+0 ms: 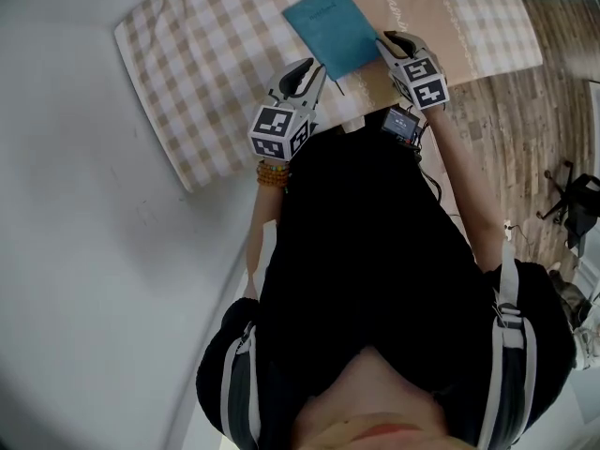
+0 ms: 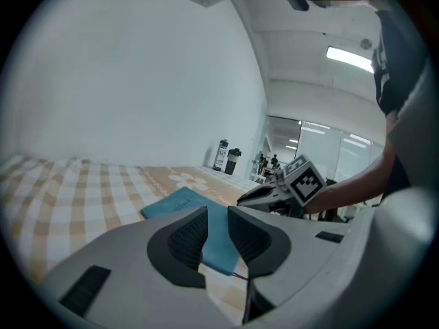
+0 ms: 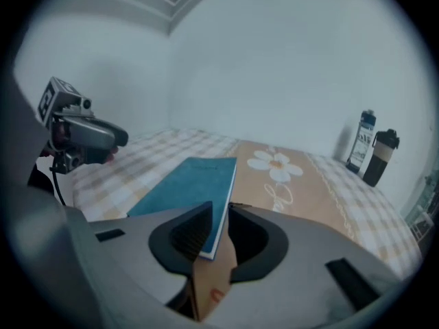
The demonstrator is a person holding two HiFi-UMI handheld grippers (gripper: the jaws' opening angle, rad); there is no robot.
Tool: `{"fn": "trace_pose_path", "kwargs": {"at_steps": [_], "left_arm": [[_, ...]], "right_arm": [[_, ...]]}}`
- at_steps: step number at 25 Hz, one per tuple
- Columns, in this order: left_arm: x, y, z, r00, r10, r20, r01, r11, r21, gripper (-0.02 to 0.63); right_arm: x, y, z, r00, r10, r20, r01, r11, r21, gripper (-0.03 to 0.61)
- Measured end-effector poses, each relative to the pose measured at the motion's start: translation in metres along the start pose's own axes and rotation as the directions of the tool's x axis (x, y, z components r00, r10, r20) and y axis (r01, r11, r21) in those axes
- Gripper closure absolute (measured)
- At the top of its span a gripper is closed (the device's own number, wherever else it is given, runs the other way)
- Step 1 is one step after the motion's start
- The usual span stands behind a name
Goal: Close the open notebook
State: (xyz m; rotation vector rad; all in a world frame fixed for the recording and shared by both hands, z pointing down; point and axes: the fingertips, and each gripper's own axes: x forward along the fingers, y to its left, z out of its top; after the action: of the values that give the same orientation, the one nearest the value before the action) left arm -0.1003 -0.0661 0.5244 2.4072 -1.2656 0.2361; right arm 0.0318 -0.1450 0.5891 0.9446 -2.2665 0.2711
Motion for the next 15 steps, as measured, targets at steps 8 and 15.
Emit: {"fn": "trace_pose_path", "kwargs": {"at_steps": [8, 15], "left_arm": [[-0.033, 0.030, 0.091, 0.903, 0.305, 0.303, -0.363, 0.918, 0.158, 0.606], [-0.042, 0.016, 0.090, 0.873, 0.325, 0.363, -0.404, 0.899, 0.169, 0.606]], "right_arm": [[-0.075, 0.039, 0.125, 0.870, 0.110, 0.481, -0.073, 0.993, -0.096, 0.574], [-0.074, 0.073, 0.137, 0.860, 0.144, 0.490, -0.047, 0.978, -0.205, 0.575]]}}
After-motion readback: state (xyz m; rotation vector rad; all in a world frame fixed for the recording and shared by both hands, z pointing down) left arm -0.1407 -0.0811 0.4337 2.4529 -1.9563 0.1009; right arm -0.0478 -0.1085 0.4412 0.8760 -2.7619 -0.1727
